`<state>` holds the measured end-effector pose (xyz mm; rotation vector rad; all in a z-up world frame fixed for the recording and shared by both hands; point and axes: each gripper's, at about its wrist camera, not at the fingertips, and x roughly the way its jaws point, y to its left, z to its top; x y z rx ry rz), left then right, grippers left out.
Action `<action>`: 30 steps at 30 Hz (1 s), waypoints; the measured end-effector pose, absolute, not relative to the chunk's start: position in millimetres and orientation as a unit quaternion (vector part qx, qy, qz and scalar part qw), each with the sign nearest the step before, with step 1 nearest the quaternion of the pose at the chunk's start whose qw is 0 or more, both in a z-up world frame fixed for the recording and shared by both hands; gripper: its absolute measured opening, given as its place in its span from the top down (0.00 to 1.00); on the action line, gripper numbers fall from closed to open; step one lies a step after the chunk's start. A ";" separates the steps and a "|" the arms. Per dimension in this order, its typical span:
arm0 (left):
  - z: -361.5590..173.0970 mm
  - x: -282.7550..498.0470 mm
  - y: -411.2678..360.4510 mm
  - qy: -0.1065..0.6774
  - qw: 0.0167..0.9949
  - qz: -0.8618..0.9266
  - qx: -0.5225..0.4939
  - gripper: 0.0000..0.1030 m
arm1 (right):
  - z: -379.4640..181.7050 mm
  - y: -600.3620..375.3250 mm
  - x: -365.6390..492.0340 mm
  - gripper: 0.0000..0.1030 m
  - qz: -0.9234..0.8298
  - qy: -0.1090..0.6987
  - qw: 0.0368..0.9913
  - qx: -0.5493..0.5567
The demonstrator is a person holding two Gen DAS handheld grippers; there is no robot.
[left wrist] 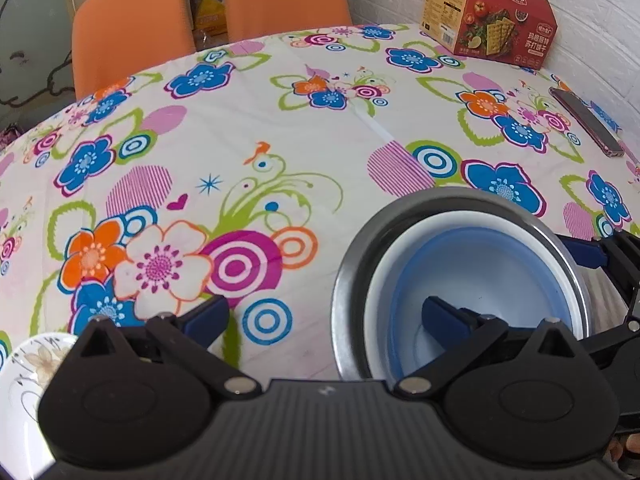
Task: Organize plates and bowls
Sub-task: 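Grip the steel bowl rim with both grippers and lift the nested bowls, then carry the nested bowls onto the plate stack beside the thermos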
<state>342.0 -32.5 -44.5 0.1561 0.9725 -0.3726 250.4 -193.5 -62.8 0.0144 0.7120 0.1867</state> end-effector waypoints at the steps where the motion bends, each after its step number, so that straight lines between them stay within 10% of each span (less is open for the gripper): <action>1: -44.6 341.6 -32.7 0.464 0.865 -0.178 0.074 0.01 | -61.4 -192.8 251.4 0.15 0.090 0.354 0.931 0.005; 12: -45.3 330.6 -42.0 0.463 0.861 -0.199 0.066 0.02 | -55.2 -188.4 229.8 0.18 0.072 0.358 0.931 -0.002; 18: -40.5 329.1 -39.5 0.459 0.867 -0.192 0.037 0.28 | -53.2 -179.3 228.3 0.26 0.097 0.336 0.937 0.005; 30: -26.3 323.9 -65.6 0.458 0.858 -0.229 0.035 0.27 | -36.6 -173.8 220.4 0.19 0.116 0.319 0.940 0.033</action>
